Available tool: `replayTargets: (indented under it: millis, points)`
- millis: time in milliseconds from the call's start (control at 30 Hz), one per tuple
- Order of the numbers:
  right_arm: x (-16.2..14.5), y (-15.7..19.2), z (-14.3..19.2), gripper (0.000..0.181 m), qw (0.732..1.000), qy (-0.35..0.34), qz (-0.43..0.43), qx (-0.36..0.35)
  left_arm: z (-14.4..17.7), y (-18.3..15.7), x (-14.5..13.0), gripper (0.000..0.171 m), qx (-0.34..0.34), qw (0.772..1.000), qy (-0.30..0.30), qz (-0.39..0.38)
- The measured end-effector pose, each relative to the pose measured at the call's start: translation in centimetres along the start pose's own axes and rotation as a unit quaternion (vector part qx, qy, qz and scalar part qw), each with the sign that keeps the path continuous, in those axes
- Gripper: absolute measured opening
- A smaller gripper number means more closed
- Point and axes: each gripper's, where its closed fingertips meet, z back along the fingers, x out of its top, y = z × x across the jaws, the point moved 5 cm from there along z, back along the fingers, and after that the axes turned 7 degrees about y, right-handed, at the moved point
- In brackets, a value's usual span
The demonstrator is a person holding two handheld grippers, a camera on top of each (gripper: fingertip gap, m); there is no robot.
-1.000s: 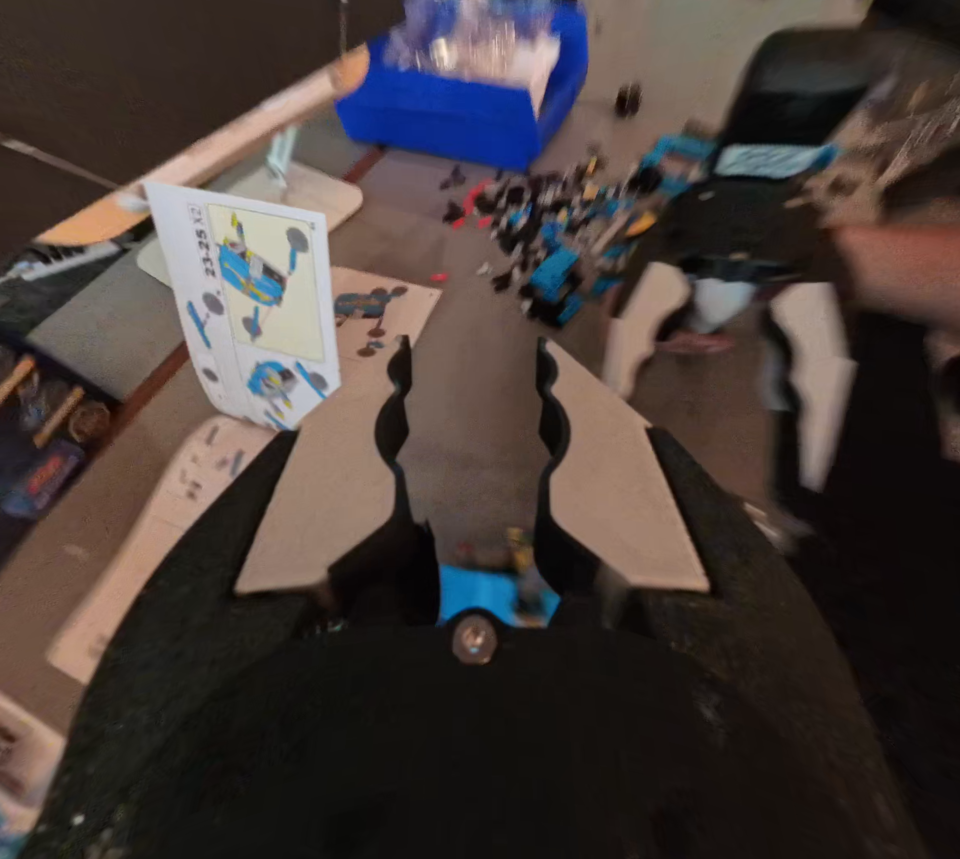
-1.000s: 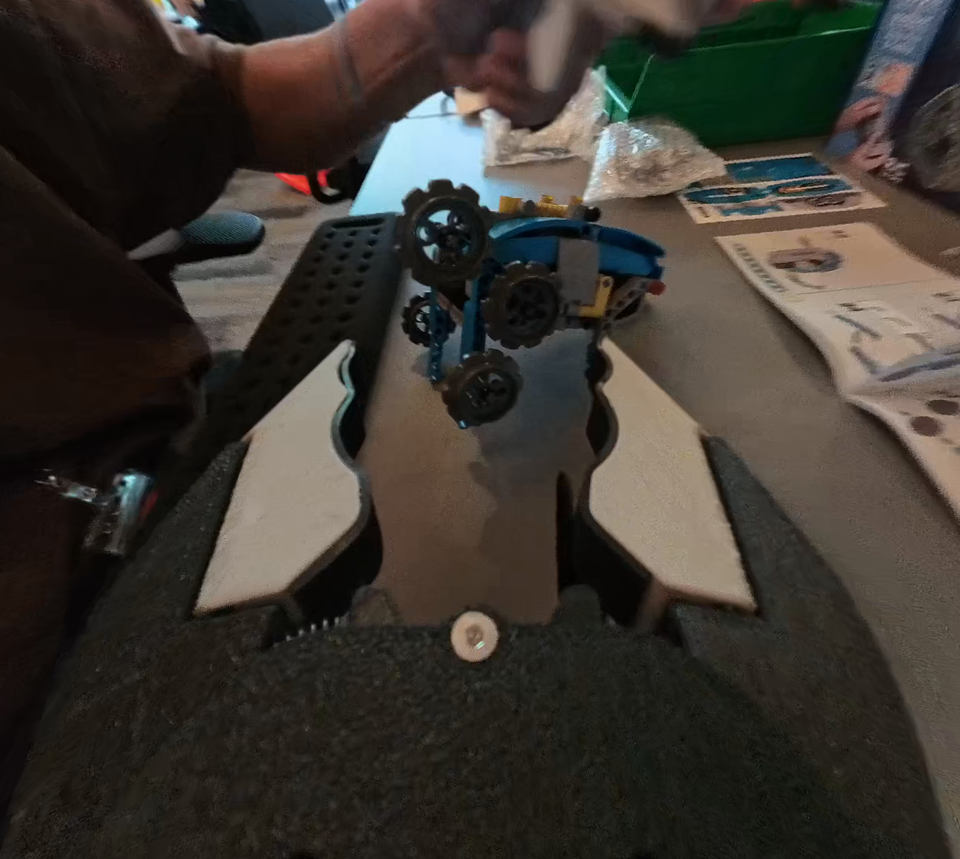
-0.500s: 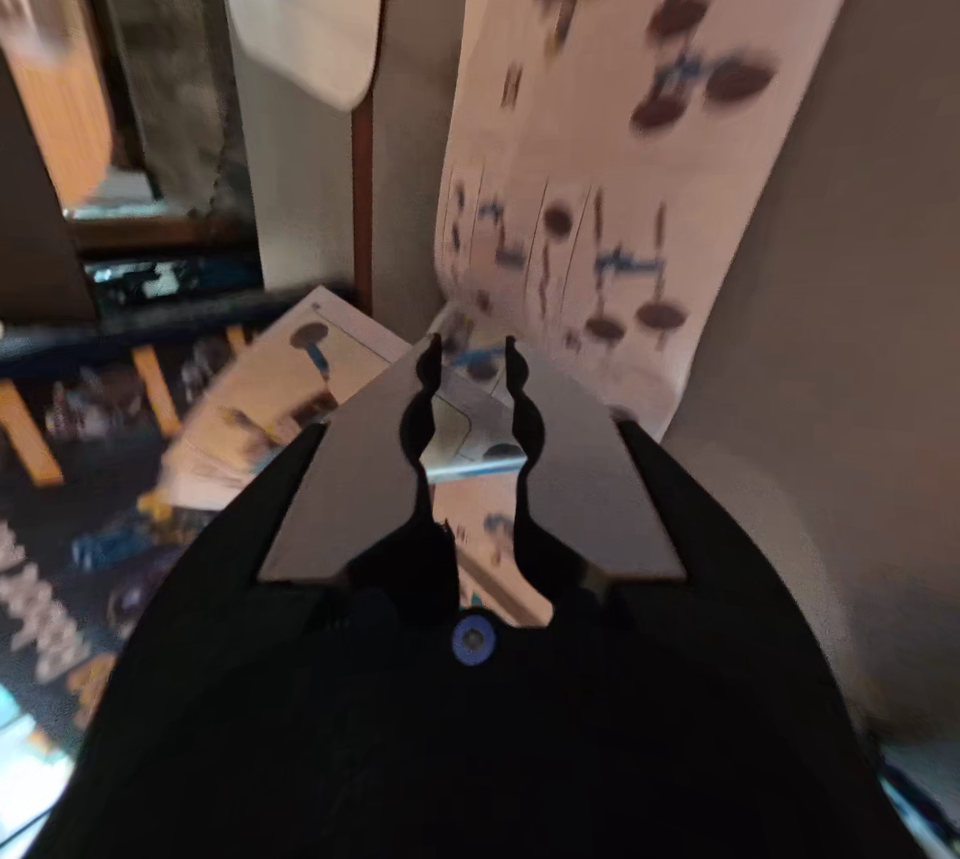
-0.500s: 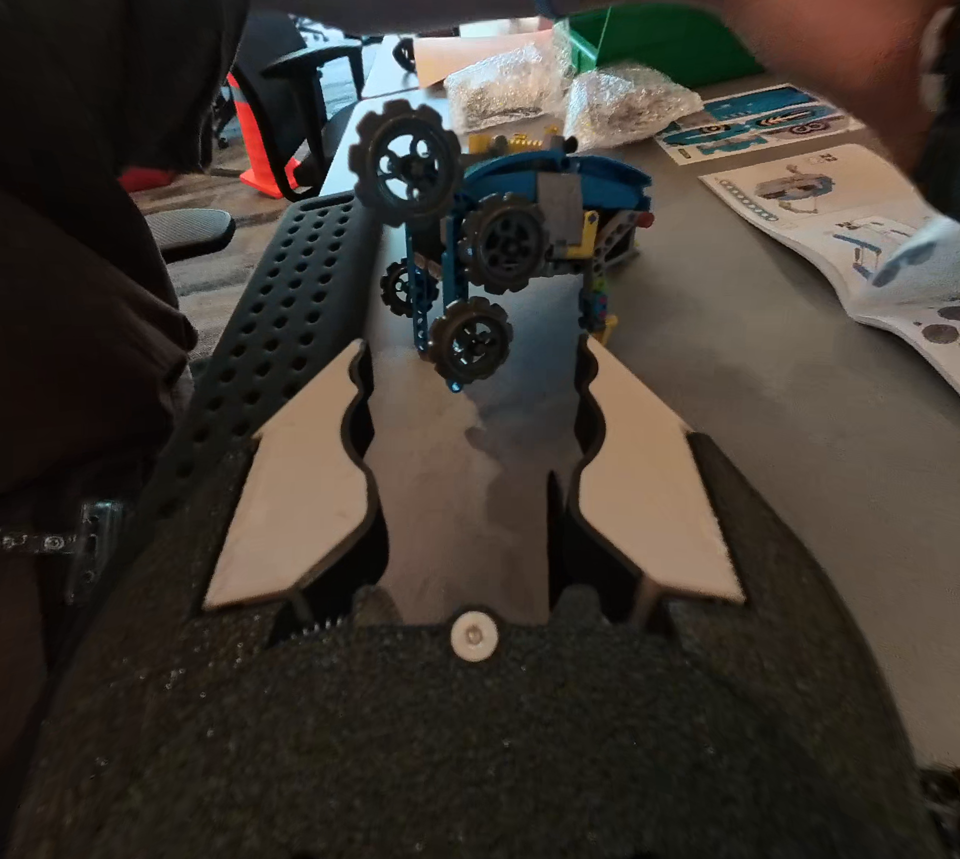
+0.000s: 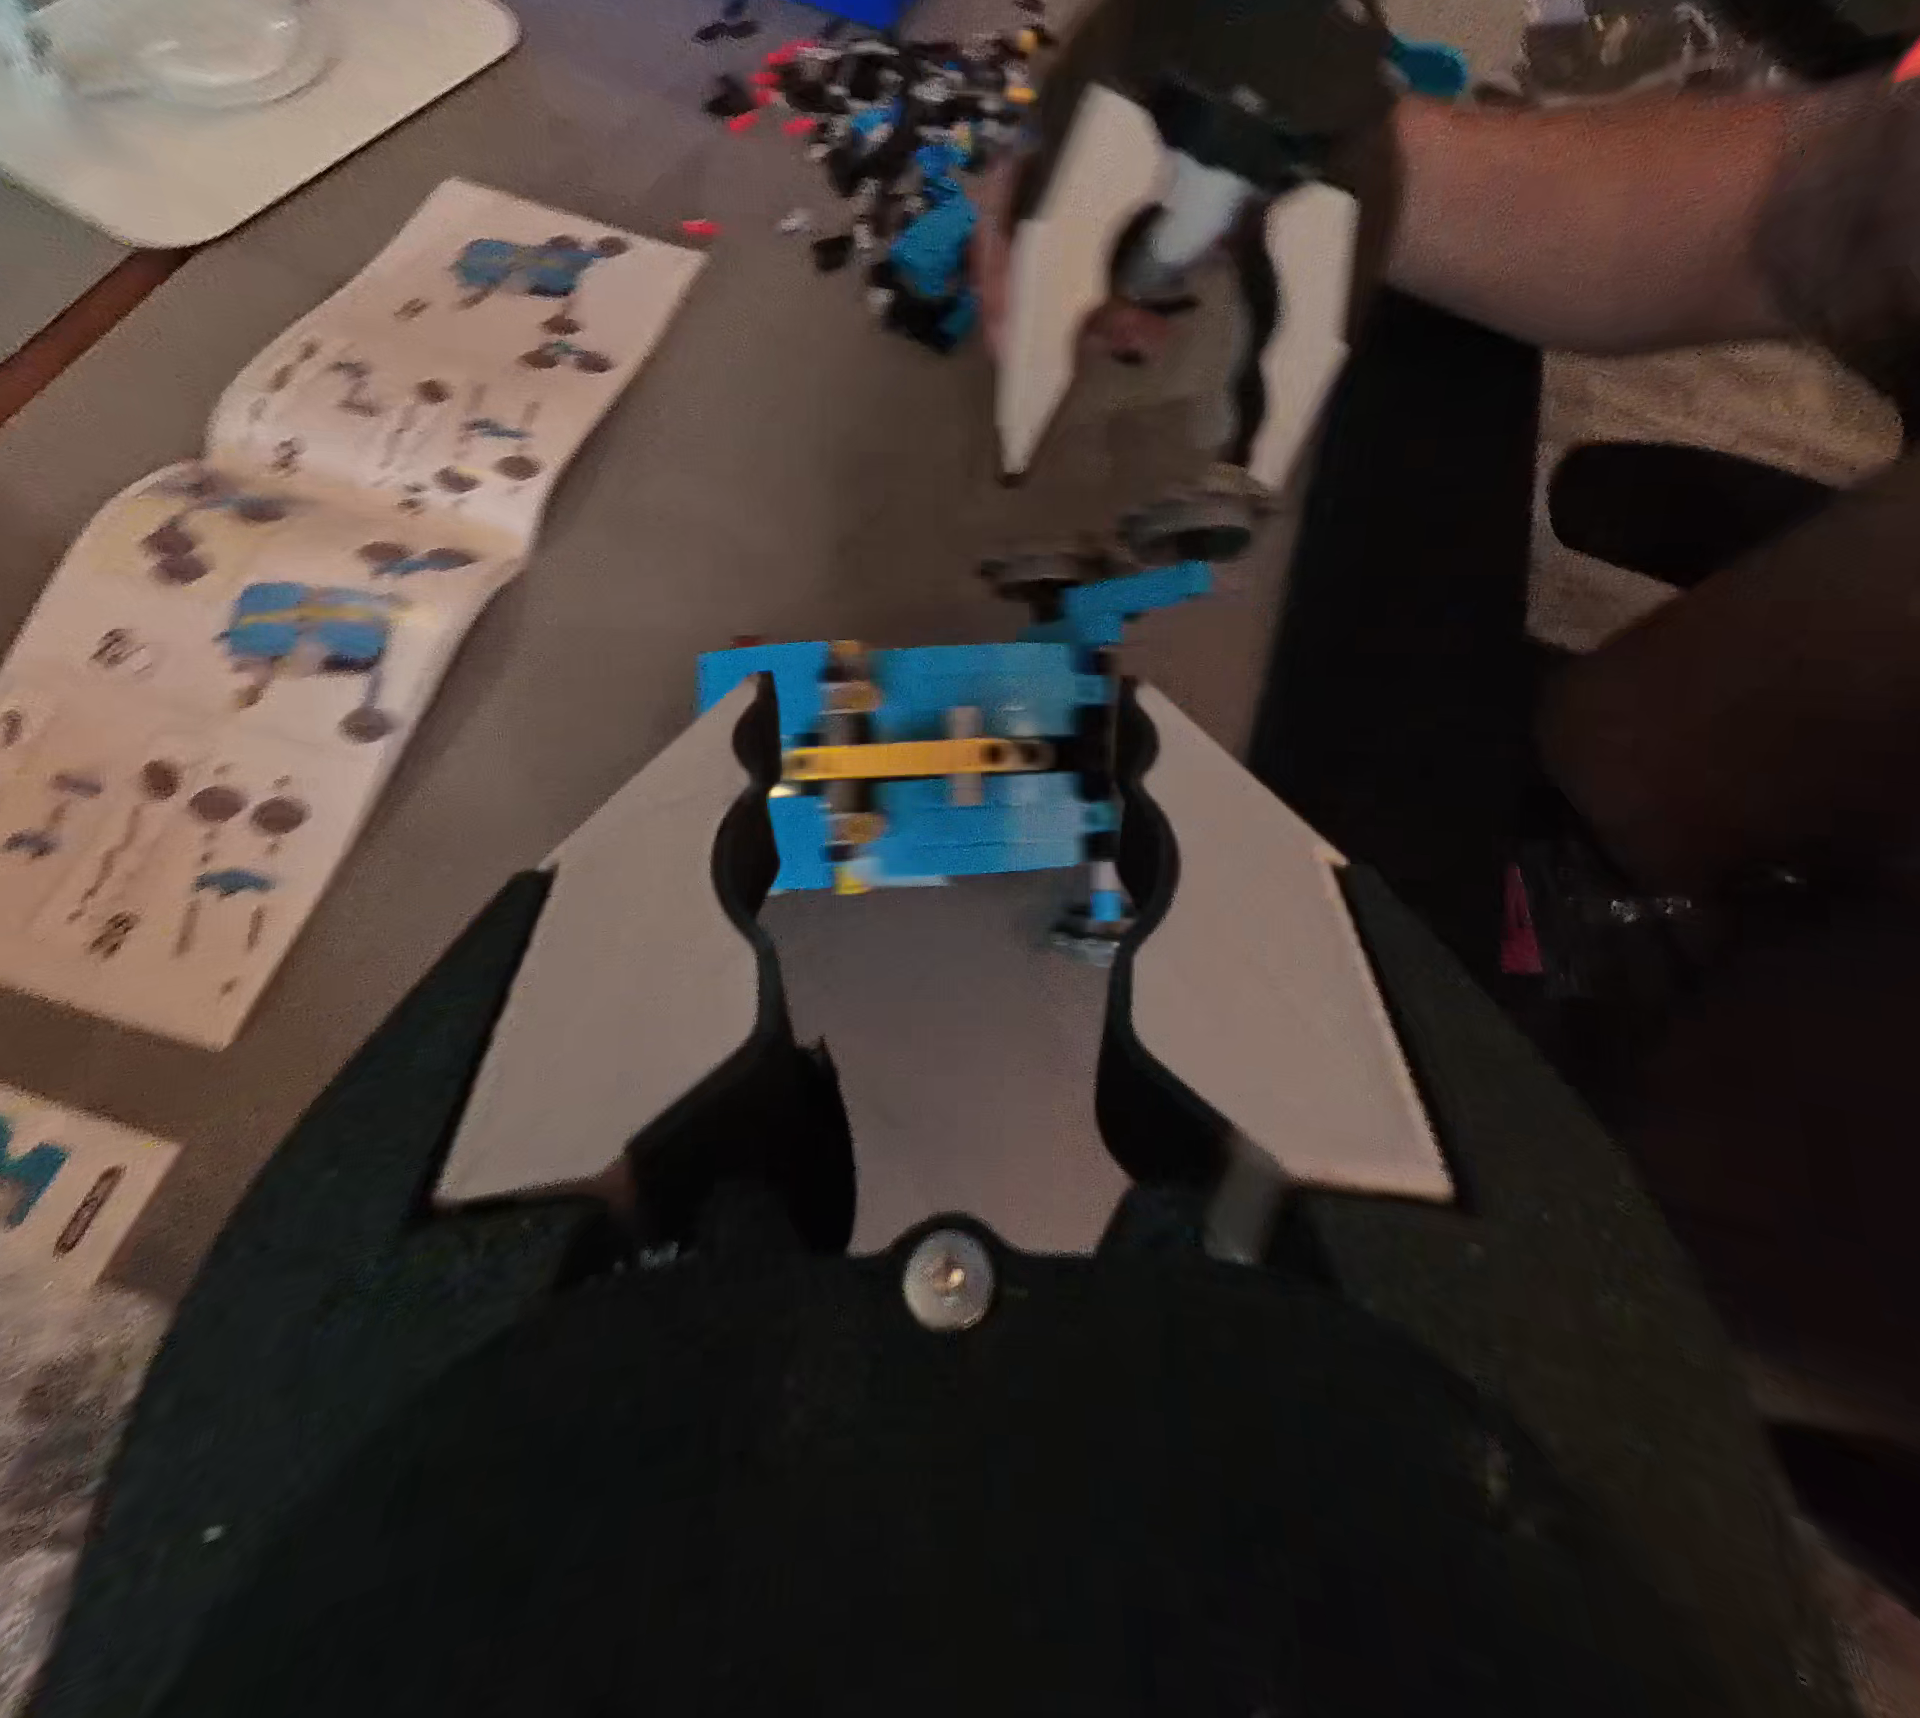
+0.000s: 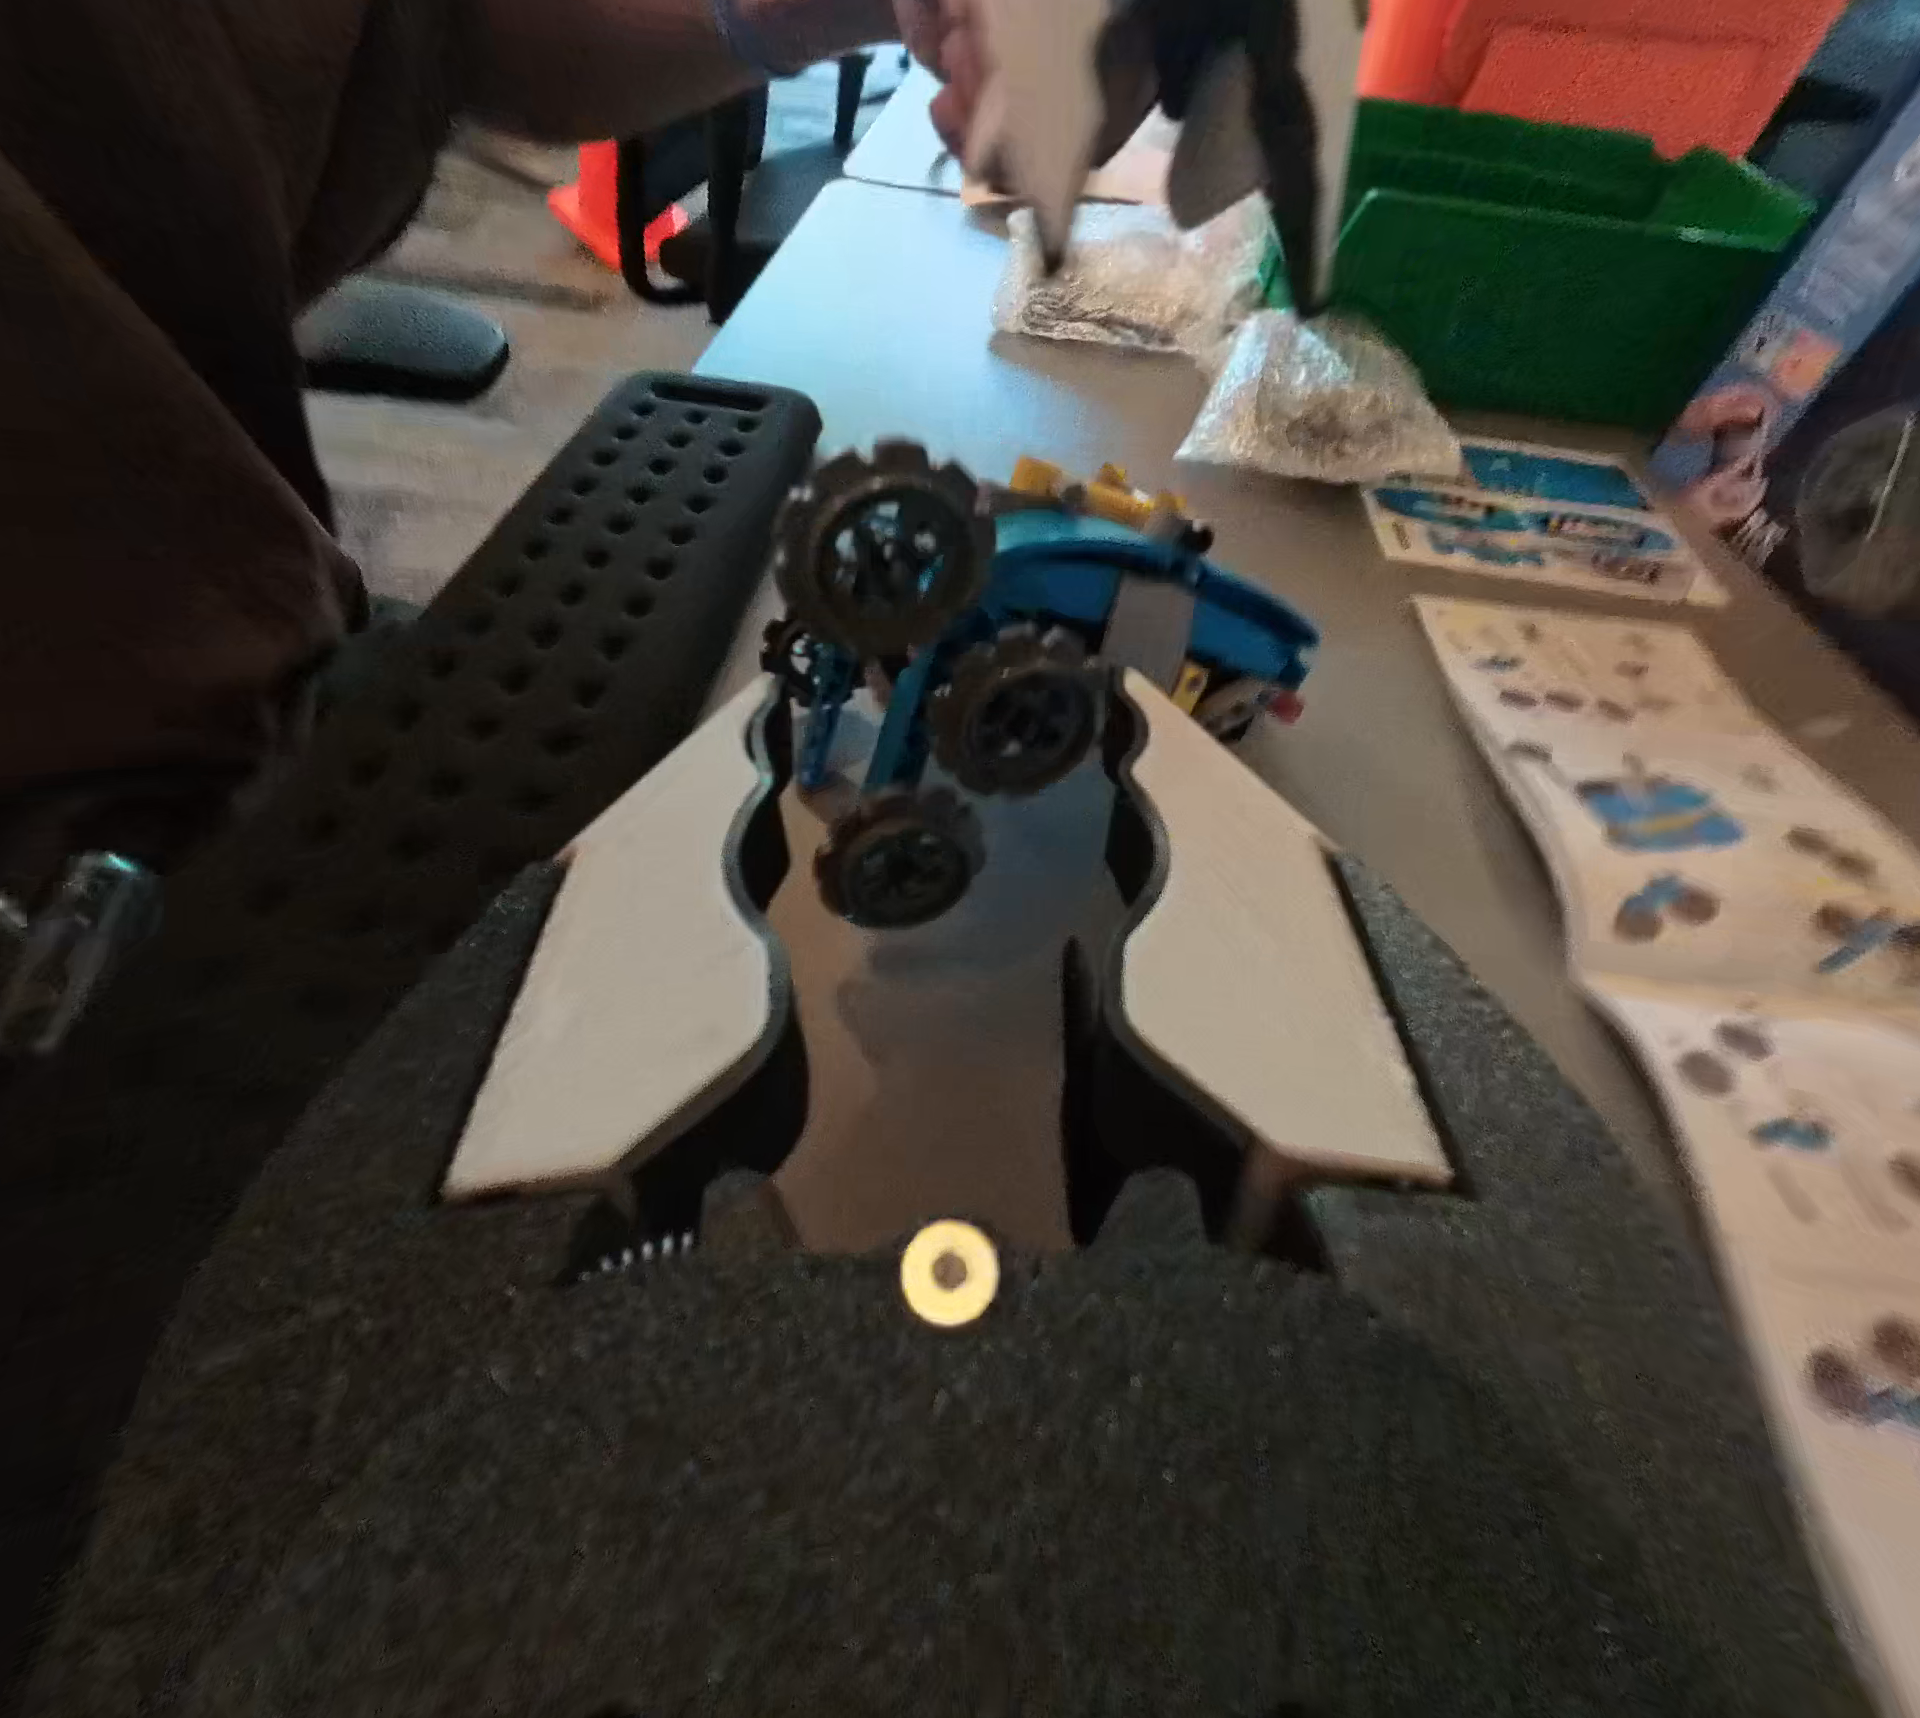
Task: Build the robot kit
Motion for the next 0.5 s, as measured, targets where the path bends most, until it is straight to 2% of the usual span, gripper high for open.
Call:
replayTargets:
  millis: [133, 200, 267, 400, 467, 500]
  points:
    - [1.3, -0.1, -1.6, 0.051, 0.993, 0.076, 0.073, 0.048, -3.9, -5.9, -1.7, 0.066, 0.022, 0.997, 0.025, -0.076]
    - [1.1, 0.1, -2.4, 0.050, 0.989, 0.104, 0.087, 0.060, -5.6, -6.6, -2.4, 0.058, 0.090, 0.990, 0.021, -0.111]
    - [1.3, 0.5, -2.8, 0.043, 0.990, 0.085, 0.098, 0.055, -5.8, -6.5, -2.4, 0.055, 0.146, 0.981, -0.003, -0.124]
    - [1.3, 0.7, -3.0, 0.039, 0.986, 0.058, 0.153, -0.026, -4.5, -5.5, -2.9, 0.071, 0.190, 0.977, -0.081, -0.057]
    - [0.8, 1.0, -2.6, 0.039, 0.985, 0.051, 0.158, -0.043, -4.5, -4.6, -4.1, 0.080, 0.179, 0.979, -0.096, -0.014]
    - [0.6, 1.1, -2.4, 0.039, 0.985, 0.047, 0.158, -0.053, -4.6, -4.2, -4.5, 0.079, 0.169, 0.980, -0.101, 0.004]
